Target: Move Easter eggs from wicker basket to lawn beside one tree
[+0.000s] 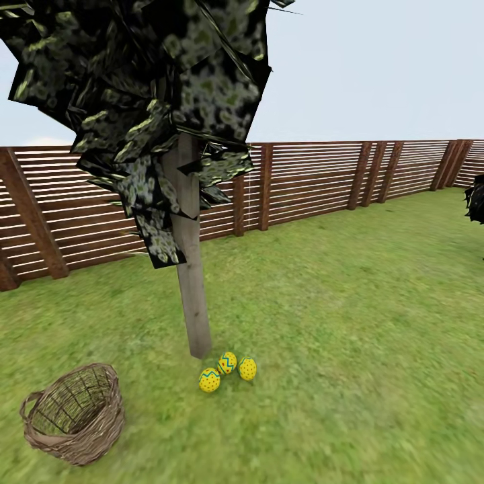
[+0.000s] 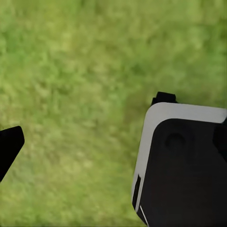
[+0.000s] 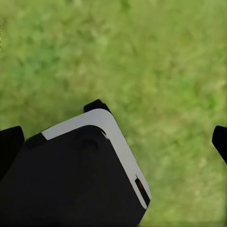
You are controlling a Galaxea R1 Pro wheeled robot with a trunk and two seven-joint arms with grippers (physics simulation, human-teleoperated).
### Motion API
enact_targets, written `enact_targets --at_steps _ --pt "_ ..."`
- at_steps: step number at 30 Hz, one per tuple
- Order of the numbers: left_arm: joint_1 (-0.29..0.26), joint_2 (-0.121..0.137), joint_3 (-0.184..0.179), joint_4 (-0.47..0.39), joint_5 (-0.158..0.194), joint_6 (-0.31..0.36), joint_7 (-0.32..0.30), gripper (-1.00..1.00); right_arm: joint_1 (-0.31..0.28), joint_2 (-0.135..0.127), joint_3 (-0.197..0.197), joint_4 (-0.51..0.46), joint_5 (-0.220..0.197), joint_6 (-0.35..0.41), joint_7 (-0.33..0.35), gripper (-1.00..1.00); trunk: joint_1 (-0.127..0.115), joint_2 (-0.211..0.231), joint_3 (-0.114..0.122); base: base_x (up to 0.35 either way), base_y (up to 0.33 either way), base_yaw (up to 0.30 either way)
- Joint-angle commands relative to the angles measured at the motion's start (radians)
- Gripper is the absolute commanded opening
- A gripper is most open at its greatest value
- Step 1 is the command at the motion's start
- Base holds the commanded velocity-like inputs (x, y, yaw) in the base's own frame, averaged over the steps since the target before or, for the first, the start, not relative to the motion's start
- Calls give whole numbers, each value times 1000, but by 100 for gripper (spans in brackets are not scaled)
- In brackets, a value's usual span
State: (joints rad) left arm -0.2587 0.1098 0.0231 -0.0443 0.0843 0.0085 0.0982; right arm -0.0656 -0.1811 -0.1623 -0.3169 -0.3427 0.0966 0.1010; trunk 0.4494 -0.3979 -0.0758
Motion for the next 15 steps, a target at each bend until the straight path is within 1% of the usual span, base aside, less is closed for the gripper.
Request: enact_targets --at_steps 1,7,15 --pt "-1 0 1 0 9 1 0 100 0 1 -3 -1 -5 6 5 100 1 -2 -2 0 0 0" --pt "-1 -1 1 4 10 1 1 100 0 3 2 1 -6 6 2 100 1 -2 -2 0 0 0" --pt "-1 -1 1 4 11 -3 3 100 0 5 -4 2 -11 -3 -1 100 1 -2 -2 0 0 0"
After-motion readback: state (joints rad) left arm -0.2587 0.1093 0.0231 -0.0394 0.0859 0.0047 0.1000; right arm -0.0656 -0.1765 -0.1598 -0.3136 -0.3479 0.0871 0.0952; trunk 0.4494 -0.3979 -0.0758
